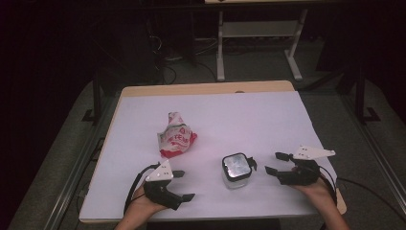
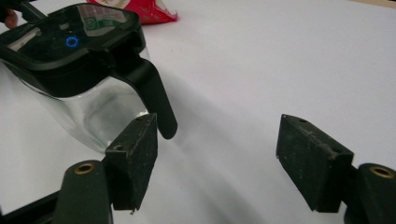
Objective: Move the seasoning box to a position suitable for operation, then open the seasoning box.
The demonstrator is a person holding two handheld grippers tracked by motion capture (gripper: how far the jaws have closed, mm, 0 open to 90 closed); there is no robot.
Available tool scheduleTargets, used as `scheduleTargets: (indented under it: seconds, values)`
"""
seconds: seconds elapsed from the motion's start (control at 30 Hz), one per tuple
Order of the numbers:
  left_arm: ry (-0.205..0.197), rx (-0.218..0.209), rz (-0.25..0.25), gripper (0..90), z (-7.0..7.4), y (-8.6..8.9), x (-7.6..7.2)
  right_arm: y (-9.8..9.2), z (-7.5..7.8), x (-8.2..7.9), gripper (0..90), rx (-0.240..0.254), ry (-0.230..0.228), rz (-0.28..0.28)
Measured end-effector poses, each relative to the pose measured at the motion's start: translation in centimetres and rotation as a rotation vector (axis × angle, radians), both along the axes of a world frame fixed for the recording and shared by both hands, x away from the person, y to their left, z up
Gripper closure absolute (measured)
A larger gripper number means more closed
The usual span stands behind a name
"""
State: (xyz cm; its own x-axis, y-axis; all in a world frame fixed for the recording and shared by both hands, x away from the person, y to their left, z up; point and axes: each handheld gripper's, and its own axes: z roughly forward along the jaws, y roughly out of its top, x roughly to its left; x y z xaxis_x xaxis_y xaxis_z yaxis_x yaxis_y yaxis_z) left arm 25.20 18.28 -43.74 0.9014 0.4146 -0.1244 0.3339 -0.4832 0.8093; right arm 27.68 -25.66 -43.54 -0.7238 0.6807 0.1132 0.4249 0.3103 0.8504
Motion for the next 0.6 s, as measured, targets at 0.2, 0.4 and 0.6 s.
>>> scheduleTargets:
  seconds: [0.2,0.4,0.6]
  values:
    - [0.001,-0.002,-0.01,14.3,0.4,-0.9,0.2,-0.4,-0.2,0.2,25.3,0.003,-0.008,-0.031]
    - [-0.008,-0.007,-0.042,14.2,1.1,-2.1,0.3,-0.7,-0.5,0.4,20.4,0.005,0.005,-0.05]
    - [-0.011,-0.02,-0.064,13.6,1.6,-3.1,0.9,-0.8,-0.6,0.4,18.2,-0.002,0.003,-0.051]
